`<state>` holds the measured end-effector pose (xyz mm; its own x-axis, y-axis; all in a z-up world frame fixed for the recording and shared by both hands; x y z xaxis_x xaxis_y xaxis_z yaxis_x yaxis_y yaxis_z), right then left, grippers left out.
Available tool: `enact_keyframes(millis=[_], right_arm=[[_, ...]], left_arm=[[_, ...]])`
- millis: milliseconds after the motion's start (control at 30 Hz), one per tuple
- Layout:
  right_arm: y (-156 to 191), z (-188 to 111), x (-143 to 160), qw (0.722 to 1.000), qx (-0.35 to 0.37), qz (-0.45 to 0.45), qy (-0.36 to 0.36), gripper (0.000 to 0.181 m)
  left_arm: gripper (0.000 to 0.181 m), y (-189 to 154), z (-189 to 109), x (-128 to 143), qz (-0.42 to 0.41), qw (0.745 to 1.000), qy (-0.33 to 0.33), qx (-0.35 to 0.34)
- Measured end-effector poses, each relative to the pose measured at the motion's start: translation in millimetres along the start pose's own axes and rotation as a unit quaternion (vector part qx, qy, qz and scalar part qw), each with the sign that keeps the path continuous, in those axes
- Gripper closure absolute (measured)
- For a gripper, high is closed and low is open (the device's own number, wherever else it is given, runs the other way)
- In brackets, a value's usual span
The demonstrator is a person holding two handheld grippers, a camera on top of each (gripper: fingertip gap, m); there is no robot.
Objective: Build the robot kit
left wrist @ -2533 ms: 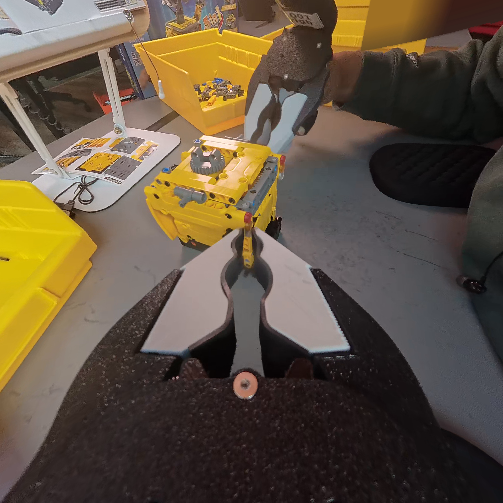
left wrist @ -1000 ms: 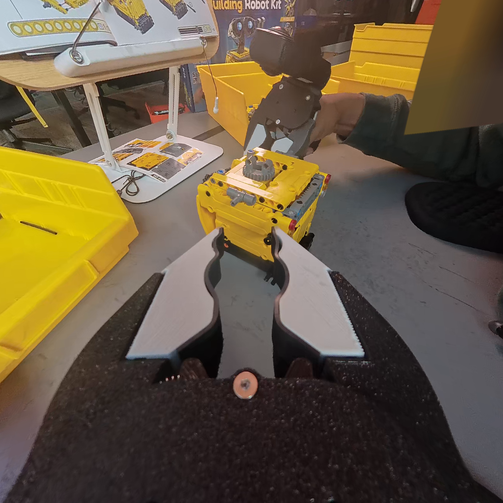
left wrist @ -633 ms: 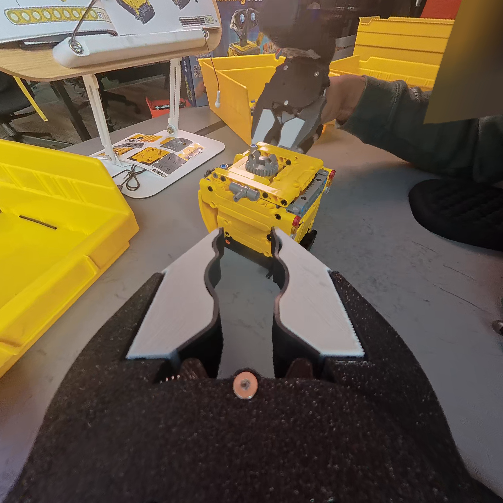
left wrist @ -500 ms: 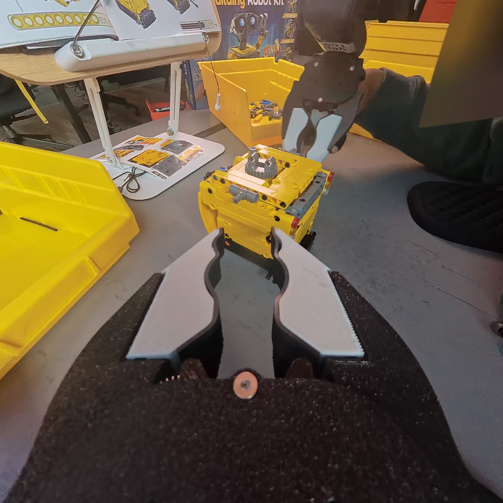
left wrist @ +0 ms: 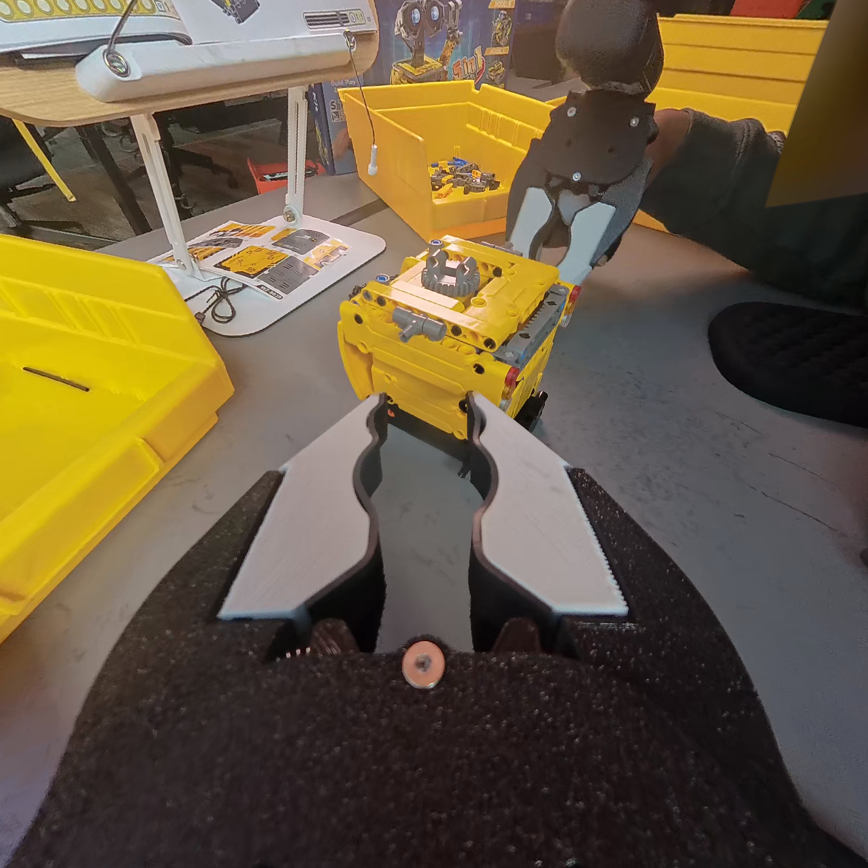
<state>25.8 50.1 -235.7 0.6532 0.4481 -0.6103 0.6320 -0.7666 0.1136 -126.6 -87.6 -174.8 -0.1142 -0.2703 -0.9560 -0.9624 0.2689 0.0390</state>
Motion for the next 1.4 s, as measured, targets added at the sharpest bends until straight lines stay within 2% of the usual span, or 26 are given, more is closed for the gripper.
enact_keyframes(millis=[133, 233, 300, 533, 967, 1400], right_arm=[[-56.4, -26.2, -19.8, 0.988, 0.112, 0.064, -0.090, 0.168], [-95.1, -29.2, -8.8, 0.975, 0.176, 0.117, -0.071, 0.175], [-104.8, -24.0, -5.5, 0.974, 0.177, 0.126, -0.055, 0.178], [-104.8, -12.1, -1.7, 0.979, 0.155, 0.130, -0.024, 0.179], [-98.1, -13.7, 5.7, 0.981, 0.143, 0.131, -0.009, 0.175], [-102.0, -9.1, 0.6, 0.984, 0.121, 0.130, 0.006, 0.176]], left_arm=[[0.149, -1.7, 1.1, 0.2, 0.000, 1.000, 0.001, 0.003], [0.149, -1.6, 1.3, 0.8, 0.002, 1.000, 0.003, 0.002], [0.149, -0.7, 0.7, 0.2, 0.001, 1.000, 0.001, 0.000], [0.149, -1.5, 0.1, -0.8, 0.001, 1.000, 0.000, 0.002], [0.149, -2.6, -2.1, -4.3, 0.005, 1.000, -0.006, 0.000], [0.149, -1.9, 0.6, 0.1, 0.005, 1.000, 0.003, 0.000]])
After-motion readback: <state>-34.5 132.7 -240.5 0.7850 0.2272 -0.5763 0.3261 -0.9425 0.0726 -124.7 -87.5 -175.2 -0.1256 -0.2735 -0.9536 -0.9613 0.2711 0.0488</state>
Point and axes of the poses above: each gripper's, where its closed fingertips meet, z out along the fingers, x out of its underside, y = z × x across the jaws, the point moved 3 cm from there along -z, back along the fingers, and after that the axes turned 10 degrees about -x, right-handed, at the moved point
